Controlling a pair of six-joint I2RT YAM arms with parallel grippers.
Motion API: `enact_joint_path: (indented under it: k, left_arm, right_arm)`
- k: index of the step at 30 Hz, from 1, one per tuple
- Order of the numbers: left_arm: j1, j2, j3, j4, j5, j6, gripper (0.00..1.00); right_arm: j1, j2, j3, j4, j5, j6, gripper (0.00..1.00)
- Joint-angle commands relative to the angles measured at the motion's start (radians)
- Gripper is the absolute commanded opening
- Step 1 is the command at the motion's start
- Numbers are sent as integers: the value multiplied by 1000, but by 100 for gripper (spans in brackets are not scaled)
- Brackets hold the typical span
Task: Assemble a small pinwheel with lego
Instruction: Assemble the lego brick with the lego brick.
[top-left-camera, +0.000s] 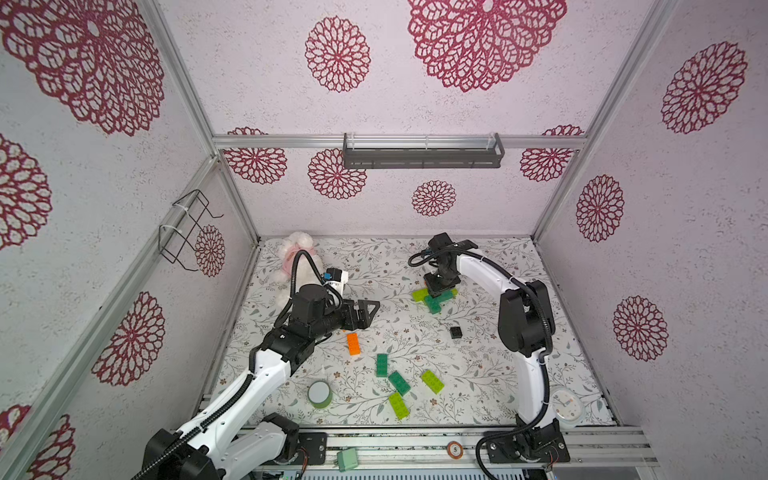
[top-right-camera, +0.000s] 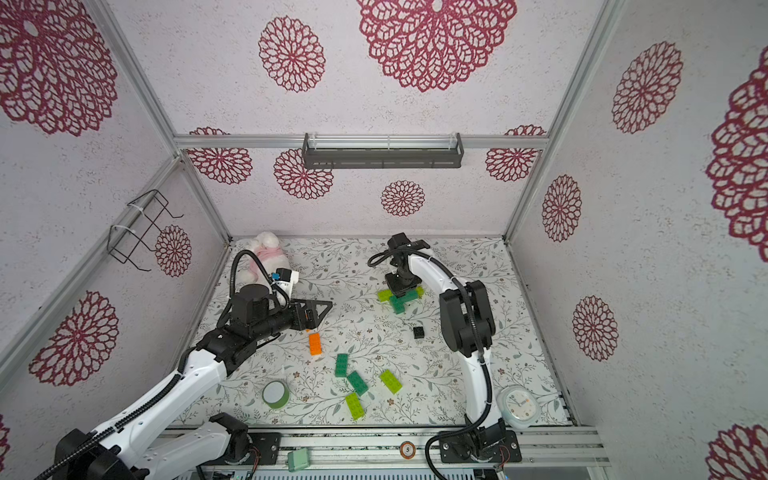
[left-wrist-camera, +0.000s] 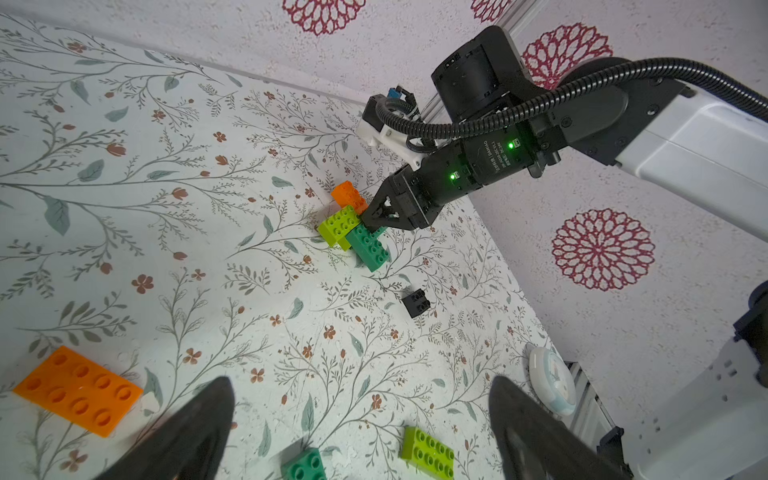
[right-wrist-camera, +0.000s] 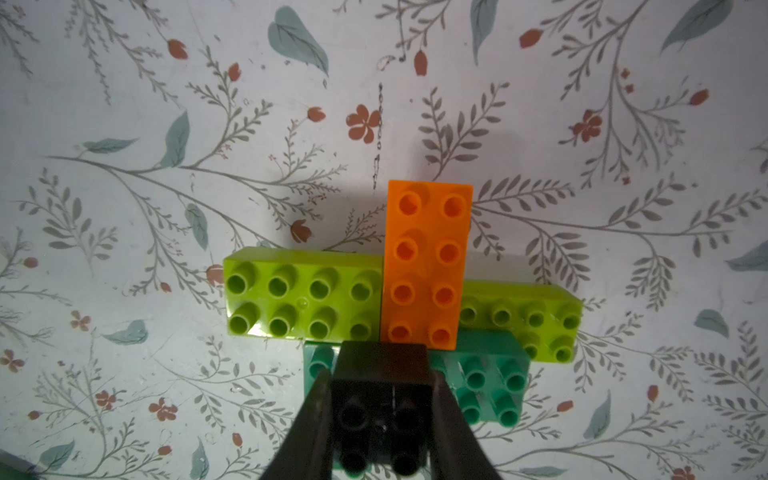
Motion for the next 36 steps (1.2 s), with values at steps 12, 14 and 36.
enact_joint_path:
  k: [12,14,36]
  left_arm:
    - [7,14,15,6,-12,18,97]
    - [10,15,16,2,-14,18,97]
    - [12,27,27,9,-8,1,97]
  right_arm:
    - [-9,35,60,-46,26,9,18]
    - [-9,44,65,-55,27,12,18]
    - [-44,50,-28,-71,17,62,17]
